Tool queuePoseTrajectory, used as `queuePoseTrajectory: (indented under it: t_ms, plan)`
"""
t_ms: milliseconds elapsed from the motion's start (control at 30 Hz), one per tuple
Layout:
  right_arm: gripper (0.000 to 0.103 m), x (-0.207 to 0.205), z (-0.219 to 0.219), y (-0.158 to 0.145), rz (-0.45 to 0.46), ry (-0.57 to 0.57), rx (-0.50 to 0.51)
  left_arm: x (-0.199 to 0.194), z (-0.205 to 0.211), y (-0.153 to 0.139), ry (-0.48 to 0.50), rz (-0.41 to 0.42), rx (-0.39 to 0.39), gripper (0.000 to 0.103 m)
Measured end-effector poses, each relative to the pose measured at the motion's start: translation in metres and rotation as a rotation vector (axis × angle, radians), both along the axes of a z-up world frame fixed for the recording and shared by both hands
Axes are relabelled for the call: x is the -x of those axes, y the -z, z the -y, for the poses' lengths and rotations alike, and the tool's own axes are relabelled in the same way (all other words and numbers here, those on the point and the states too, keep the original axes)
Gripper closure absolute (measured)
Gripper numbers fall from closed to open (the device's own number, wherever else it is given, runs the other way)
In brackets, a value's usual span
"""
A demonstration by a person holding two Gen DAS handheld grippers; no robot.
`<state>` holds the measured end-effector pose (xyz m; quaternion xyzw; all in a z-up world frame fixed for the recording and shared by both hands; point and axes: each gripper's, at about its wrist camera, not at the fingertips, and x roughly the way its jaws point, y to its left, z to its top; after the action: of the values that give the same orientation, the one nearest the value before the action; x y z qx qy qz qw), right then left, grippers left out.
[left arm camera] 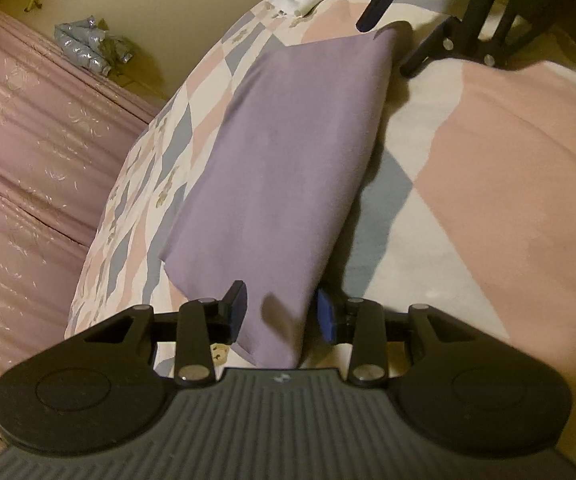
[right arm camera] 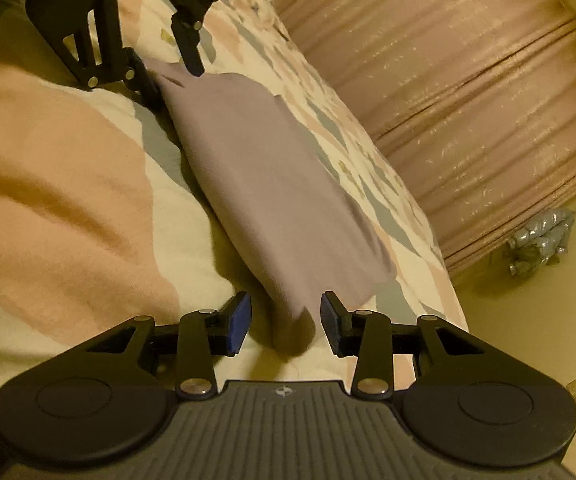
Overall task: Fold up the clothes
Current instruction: 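Grasp the folded top's end with the left gripper while the right gripper grasps it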
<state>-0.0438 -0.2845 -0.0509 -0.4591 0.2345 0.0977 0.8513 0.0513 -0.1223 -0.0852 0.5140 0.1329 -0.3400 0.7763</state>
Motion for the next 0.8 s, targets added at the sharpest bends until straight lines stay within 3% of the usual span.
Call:
queuePoseTrajectory:
  t_ms: [300,433,500,567,633,800]
  plan:
    - [0.063,-0.017,-0.005,0.022,0.045,0.041,0.064,-0.009,0.007,0.004,-0.041,-0.007,0.023,0.07]
    - [0.063,-0.021,-0.014,0.03,0.069,0.008,0.127,-0.014,0.01,0.004,-0.051,0.002,0.029,0.07]
    - [0.063,-0.024,-0.018,0.034,0.073,-0.014,0.156,-0.017,0.012,0.004,-0.053,-0.003,0.032,0.073]
    - [0.064,-0.028,-0.021,0.039,0.073,-0.027,0.176,-0.018,0.013,0.004,-0.047,-0.009,0.03,0.086]
    - [0.065,-0.033,-0.02,0.041,0.067,-0.032,0.182,-0.017,0.014,0.006,-0.033,-0.007,0.021,0.092]
    - [0.093,-0.041,-0.014,0.044,0.048,-0.045,0.187,-0.019,0.009,-0.005,-0.01,-0.01,0.043,0.098]
